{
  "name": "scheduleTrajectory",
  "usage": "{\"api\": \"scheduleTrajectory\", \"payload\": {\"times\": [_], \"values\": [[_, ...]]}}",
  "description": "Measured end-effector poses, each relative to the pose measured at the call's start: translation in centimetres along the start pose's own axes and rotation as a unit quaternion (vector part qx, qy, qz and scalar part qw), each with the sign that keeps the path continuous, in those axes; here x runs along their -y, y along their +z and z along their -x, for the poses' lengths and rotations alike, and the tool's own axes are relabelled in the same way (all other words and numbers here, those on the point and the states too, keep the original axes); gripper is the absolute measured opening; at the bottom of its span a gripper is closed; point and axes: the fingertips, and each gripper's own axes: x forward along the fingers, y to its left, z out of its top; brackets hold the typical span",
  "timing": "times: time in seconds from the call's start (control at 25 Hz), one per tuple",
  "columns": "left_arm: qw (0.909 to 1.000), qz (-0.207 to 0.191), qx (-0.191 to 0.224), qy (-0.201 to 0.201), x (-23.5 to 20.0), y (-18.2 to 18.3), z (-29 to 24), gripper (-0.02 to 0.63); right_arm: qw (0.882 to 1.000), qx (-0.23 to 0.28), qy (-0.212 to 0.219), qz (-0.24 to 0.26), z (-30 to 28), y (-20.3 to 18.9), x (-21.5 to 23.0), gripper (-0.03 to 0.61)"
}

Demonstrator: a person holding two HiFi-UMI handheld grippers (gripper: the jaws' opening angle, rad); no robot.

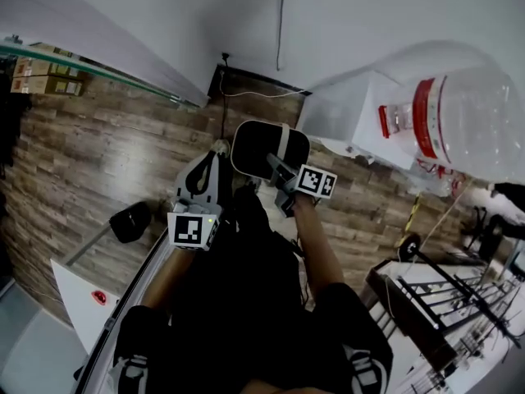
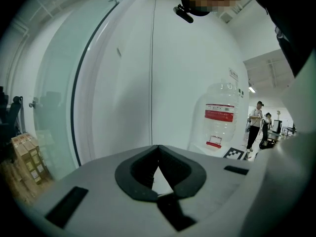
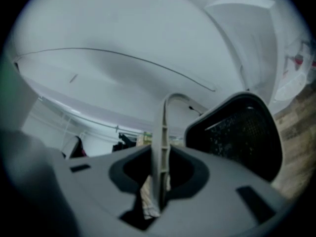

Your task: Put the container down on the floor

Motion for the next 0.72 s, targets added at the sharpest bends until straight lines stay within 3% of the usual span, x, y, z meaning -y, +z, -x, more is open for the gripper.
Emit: {"api": "scheduleTrajectory", "payload": {"times": [0.36, 0.72], "values": [[0.9992, 0.010, -0.025, -0.030, -2.2, -1.8, -5.0, 0.028, 1.000, 0.004, -0.017, 0.007, -5.3, 2.6, 5.2, 0.095], [0.9986, 0.018, -0.036, -0.036, -4.8, -3.2, -7.7, 0.028, 1.000, 0.008, -0.021, 0.012, -10.5, 4.6, 10.3, 0.095]]}}
